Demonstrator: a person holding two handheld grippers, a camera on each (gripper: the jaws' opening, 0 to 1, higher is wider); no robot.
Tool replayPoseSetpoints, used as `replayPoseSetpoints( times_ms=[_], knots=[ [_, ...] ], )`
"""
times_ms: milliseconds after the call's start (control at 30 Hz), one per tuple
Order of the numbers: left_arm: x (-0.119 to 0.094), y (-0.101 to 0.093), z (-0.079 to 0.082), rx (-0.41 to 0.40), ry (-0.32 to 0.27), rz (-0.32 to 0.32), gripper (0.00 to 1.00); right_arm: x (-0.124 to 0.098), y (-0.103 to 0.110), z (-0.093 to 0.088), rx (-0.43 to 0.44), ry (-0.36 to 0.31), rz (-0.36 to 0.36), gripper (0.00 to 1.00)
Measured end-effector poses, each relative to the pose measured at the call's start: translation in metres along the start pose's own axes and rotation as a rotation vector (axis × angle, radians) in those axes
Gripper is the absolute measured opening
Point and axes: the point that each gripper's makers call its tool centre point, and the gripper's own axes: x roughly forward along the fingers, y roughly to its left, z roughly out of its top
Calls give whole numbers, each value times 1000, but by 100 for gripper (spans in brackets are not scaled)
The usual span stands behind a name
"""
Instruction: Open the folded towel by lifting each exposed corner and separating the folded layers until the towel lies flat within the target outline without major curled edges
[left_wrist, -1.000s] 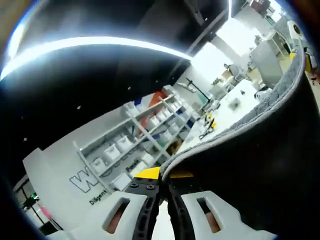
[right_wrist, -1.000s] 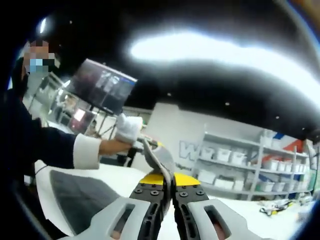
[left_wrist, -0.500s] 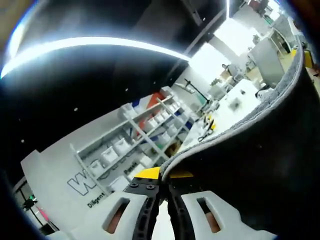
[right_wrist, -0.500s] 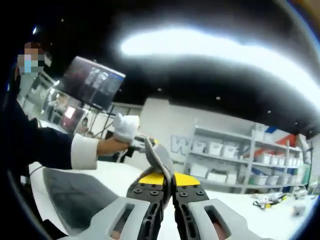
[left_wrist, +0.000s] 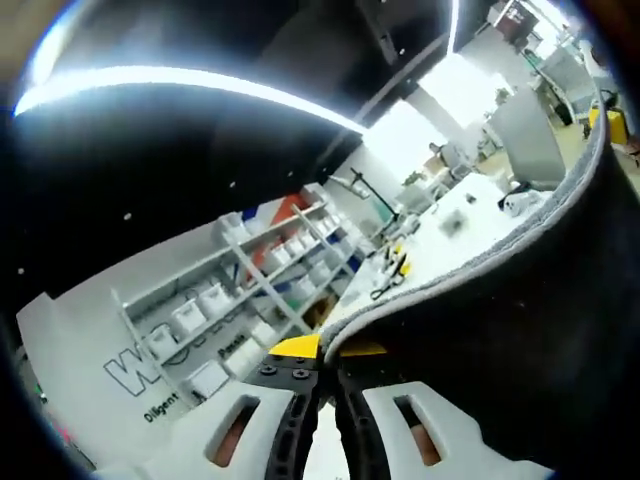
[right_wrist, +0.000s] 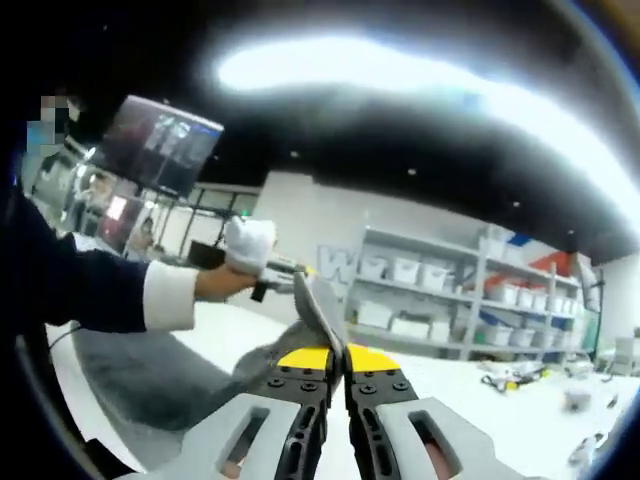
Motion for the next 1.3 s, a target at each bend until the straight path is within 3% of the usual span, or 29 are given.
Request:
replayPoseSetpoints(
  times_ms=[100,500,800,1033,1300],
  knots=[
    [10,-17,0,14,2,-28,2,-8,-8,-16,36,60,-36,0],
    [41,-64,-20,36,22,-132,2,-23,-16,-47,94,153,-104,0],
    [57,-79,-28,42,35,-163,2,-26,-28,-71,140,216,-139,0],
    [71,-94,-39,28,63,-182,2,-32,-26,-88,139,291,-116,0],
    [78,-115,-52,38,90,-216,2,-39,-29,-96,149,319,-116,0]
  ],
)
